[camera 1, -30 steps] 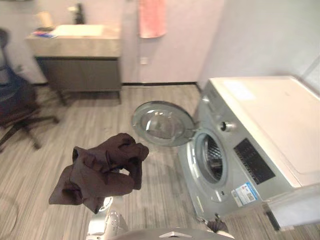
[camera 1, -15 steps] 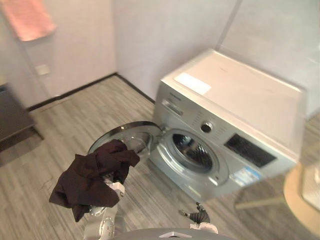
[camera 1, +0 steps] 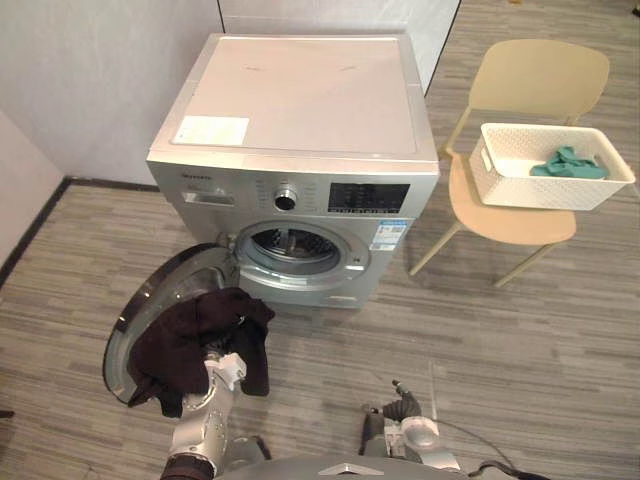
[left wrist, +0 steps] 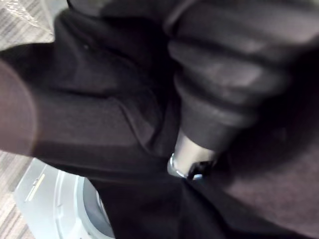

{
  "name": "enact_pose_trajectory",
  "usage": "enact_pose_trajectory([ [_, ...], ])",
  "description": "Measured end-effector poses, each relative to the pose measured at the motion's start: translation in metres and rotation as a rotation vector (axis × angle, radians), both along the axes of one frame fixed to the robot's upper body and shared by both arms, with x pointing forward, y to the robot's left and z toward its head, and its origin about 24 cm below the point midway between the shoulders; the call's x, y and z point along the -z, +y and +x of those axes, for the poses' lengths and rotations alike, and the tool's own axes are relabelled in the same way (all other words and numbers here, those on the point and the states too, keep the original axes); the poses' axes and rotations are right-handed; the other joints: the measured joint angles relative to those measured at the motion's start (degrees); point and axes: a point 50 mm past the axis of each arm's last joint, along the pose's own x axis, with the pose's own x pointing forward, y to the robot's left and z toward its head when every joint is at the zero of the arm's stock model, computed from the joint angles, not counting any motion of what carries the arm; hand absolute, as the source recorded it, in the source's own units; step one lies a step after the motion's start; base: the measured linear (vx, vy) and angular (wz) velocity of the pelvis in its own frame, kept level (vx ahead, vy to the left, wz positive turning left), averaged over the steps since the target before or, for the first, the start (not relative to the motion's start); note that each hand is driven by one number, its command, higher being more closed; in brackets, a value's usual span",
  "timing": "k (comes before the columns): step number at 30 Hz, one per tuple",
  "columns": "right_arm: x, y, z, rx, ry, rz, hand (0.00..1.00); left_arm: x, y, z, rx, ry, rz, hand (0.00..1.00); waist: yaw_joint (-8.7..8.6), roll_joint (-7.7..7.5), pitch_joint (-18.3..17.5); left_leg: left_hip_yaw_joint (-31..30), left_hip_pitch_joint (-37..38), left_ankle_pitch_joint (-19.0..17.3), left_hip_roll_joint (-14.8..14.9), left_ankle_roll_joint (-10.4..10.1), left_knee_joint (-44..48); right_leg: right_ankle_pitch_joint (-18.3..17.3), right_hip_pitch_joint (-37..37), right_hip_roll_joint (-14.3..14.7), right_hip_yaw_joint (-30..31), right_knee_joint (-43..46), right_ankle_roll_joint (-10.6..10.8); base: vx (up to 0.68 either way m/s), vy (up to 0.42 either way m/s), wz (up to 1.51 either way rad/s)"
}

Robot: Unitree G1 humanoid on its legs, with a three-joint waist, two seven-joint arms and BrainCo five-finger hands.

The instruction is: Pick up the laundry basket with both hands and put the clothes into the washing machine.

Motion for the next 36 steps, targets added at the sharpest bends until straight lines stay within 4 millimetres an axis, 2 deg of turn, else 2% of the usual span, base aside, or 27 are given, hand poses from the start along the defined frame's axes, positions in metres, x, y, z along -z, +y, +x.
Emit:
enact_pose_trajectory([
  [3,-0.005,0.011,0.010,-0.046,-0.045,0.026,0.00,0.002,0.001,0.004,-0.033,0.018,-0.018,1.00,-0.12,-0.95,3.42,-1.28,-1.40,0.10,3.14,-0.15,3.46,-1.30,-0.34,1.87,-1.15,1.70,-1.44,-0.10,-0.142,-0.02],
  [5,-0.015,0.024,0.032,-0.119,-0.124,0.045,0.00,-0.009,0.000,0.022,-0.059,-0.024,-0.040,1.00,-0.15,-1.44,9.07,-7.79,-6.14,0.20,5.37,0.04,10.31,-3.39,-2.61,3.15,-1.40,6.38,-2.70,-0.18,-0.081,0.07],
  [7,-0.026,0.029,0.051,-0.126,-0.189,0.065,0.00,-0.027,-0.005,0.044,-0.065,-0.094,-0.061,1.00,-0.47,-1.79,13.41,-11.37,-10.24,0.74,5.33,0.58,13.63,-5.13,-6.42,2.42,-1.55,11.49,-3.26,-0.17,-0.038,0.14],
  [8,-0.042,0.035,0.071,-0.121,-0.276,0.094,0.00,-0.054,-0.011,0.071,-0.071,-0.188,-0.081,1.00,-0.46,-2.53,16.40,-11.93,-15.95,1.14,4.98,0.18,16.98,-6.71,-13.43,0.60,-1.02,18.19,-3.75,-0.24,0.007,0.09],
  [10,-0.057,0.045,0.089,-0.124,-0.355,0.130,0.00,-0.083,-0.017,0.099,-0.081,-0.276,-0.101,1.00,-0.38,-4.69,17.61,-10.99,-20.66,1.13,3.17,0.16,16.86,-7.57,-22.55,-1.69,0.64,25.14,-3.79,-0.25,0.010,-0.10],
  [11,-0.075,0.059,0.106,-0.118,-0.441,0.185,0.00,-0.118,-0.021,0.122,-0.104,-0.374,-0.130,1.00,-0.67,-5.56,20.68,-10.31,-24.04,-0.39,3.37,0.33,18.98,-8.36,-28.25,-2.65,2.14,29.88,-4.17,-0.24,-0.004,-0.20],
  [13,-0.097,0.072,0.118,-0.118,-0.547,0.240,0.00,-0.146,-0.024,0.136,-0.120,-0.456,-0.157,1.00,-1.00,-5.58,24.41,-11.17,-27.14,-4.12,5.31,0.08,25.90,-10.61,-32.31,-2.66,3.47,36.61,-4.40,-0.25,0.015,-0.40],
  [14,-0.117,0.087,0.124,-0.116,-0.641,0.322,0.00,-0.169,-0.026,0.145,-0.131,-0.523,-0.176,1.00,-0.90,-5.61,25.01,-11.69,-32.77,-8.13,8.13,-0.17,33.46,-13.12,-38.77,-2.27,4.99,43.76,-4.63,-0.32,0.013,-0.67],
  [15,-0.134,0.096,0.129,-0.112,-0.722,0.378,0.00,-0.190,-0.025,0.151,-0.136,-0.586,-0.186,1.00,-1.06,-5.61,25.04,-12.83,-38.81,-10.16,9.62,-0.08,38.76,-14.03,-44.93,-1.85,5.90,48.05,-4.88,-0.34,-0.002,-0.67],
  [18,-0.169,0.105,0.136,-0.063,-0.875,0.511,0.00,-0.234,-0.021,0.161,-0.147,-0.709,-0.211,1.00,-1.57,-5.72,26.45,-14.10,-49.64,-12.41,12.61,0.23,45.90,-14.02,-55.77,-1.69,6.26,53.02,-5.44,-0.23,-0.038,-0.45],
  [19,-0.174,0.106,0.135,-0.044,-0.899,0.537,0.00,-0.241,-0.018,0.162,-0.152,-0.726,-0.212,1.00,-1.72,-5.77,26.57,-14.44,-51.71,-12.80,12.99,0.31,47.37,-13.65,-57.78,-1.82,6.33,54.00,-5.72,-0.12,-0.033,-0.37],
  [21,-0.197,0.101,0.128,0.017,-1.025,0.647,0.00,-0.279,-0.007,0.167,-0.182,-0.816,-0.260,1.00,-2.62,-5.97,27.46,-16.17,-59.91,-13.05,14.22,0.30,51.58,-13.37,-65.66,-1.81,6.30,57.76,-6.10,-0.06,-0.036,-0.17],
  [26,-0.213,0.091,0.114,0.075,-1.140,0.724,0.00,-0.342,0.004,0.166,-0.166,-0.985,-0.255,1.00,-3.09,-6.00,27.52,-17.72,-65.78,-12.90,14.73,0.49,53.94,-13.49,-70.94,-2.31,5.56,60.68,-7.17,0.00,-0.007,0.00],
  [28,-0.220,0.086,0.106,0.076,-1.194,0.759,0.00,-0.376,0.006,0.161,-0.150,-1.078,-0.233,1.00,-3.30,-6.00,27.52,-17.52,-67.15,-12.84,14.71,0.59,53.89,-13.39,-72.33,-2.40,5.54,60.42,-7.23,-0.04,0.016,0.00],
  [32,-0.224,0.086,0.099,0.066,-1.220,0.780,0.00,-0.417,0.016,0.154,-0.166,-1.174,-0.182,1.00,-3.50,-6.04,27.54,-16.65,-68.88,-12.34,15.23,0.90,52.56,-12.39,-74.04,-1.63,5.48,58.11,-6.88,-0.06,0.021,-0.09],
  [36,-0.231,0.089,0.095,0.048,-1.243,0.838,0.00,-0.443,0.031,0.147,-0.215,-1.218,-0.138,1.00,-4.19,-6.17,27.61,-15.94,-70.27,-12.25,16.01,1.00,52.04,-11.58,-75.49,-1.03,5.39,56.86,-7.10,-0.03,0.023,-0.12],
])
